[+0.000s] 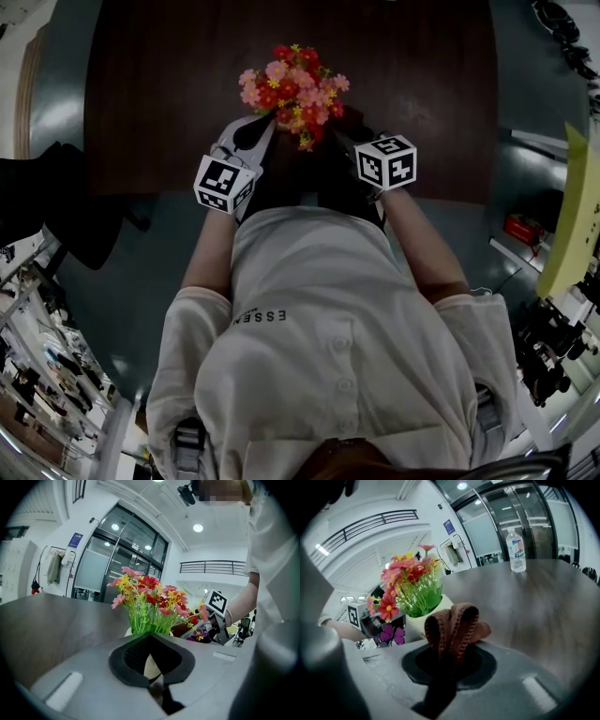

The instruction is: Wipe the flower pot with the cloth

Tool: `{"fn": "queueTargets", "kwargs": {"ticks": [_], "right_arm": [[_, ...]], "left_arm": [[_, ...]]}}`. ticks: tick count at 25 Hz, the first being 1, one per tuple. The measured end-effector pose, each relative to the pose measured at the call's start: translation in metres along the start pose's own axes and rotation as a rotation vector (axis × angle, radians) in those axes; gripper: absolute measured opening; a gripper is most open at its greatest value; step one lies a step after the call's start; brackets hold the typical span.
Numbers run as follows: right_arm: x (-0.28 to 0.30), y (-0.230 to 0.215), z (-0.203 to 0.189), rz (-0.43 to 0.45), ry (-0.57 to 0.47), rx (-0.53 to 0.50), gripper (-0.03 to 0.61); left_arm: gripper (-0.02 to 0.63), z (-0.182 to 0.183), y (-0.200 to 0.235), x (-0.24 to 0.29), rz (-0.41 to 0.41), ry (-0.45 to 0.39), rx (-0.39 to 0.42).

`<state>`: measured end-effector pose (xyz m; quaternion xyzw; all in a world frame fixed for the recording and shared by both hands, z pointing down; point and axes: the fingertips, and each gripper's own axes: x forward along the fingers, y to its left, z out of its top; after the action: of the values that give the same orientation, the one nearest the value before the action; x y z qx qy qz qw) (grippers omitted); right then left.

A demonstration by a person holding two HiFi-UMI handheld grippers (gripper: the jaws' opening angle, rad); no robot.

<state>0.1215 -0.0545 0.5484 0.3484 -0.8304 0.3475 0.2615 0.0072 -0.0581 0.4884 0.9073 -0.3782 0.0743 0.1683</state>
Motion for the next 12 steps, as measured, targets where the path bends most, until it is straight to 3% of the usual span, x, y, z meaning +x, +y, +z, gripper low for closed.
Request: {"fn": "queueTargets", "kwargs": {"ticks": [3, 6, 9, 12], "right_arm": [[0.002, -0.018, 0.024, -0.038, -0.027, -0.049, 0.049], [0.013, -0.029, 0.048, -0.034, -0.013, -0.145, 0.05], [0.031, -0.027, 0.067, 0.005, 0.016, -0.24, 0.049], [0.047, -0.019, 0.076, 0.095, 0.032, -0.24, 0.049]], "left_arm": [[0.014, 0.0, 0.001, 0.002, 0.061, 0.022, 0.01], [0.015, 0.006, -0.004, -0.001, 0.088, -0.019, -0.052], [0.015, 0.001, -0.008, -0.001, 0.08, -0.01, -0.086], [0.015, -0.002, -0.006, -0.001, 0.094, 0.006, -0.084]]}}
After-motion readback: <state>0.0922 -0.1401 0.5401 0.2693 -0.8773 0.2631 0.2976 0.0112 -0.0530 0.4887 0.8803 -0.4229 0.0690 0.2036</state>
